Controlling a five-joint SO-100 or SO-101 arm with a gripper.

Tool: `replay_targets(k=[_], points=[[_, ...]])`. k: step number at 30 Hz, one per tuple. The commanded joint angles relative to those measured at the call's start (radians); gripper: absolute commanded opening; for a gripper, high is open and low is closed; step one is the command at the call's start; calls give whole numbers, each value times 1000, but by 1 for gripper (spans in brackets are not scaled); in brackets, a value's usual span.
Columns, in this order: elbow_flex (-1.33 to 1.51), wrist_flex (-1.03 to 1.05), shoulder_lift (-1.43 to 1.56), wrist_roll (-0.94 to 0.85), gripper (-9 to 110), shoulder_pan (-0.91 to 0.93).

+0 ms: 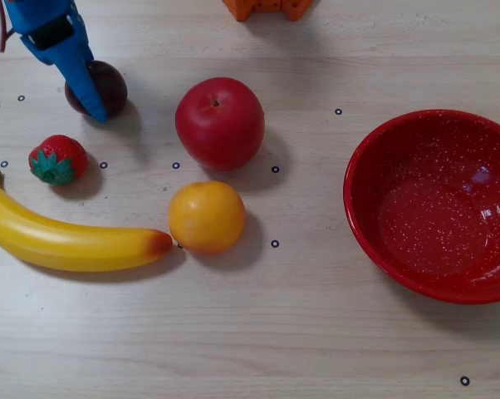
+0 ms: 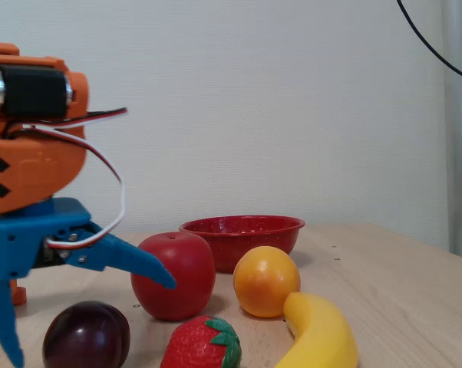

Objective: Put plum in the red bowl.

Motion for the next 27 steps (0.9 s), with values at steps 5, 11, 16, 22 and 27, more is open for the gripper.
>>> replay_targets(k=[5, 11, 16, 22, 27], points=[[-28, -23, 46, -49, 60, 58], [-20, -34, 35, -48, 60, 61], [-17, -48, 28, -64, 60, 66], [-9, -43, 21, -72, 59, 71], [-8, -54, 15, -83, 59, 74]])
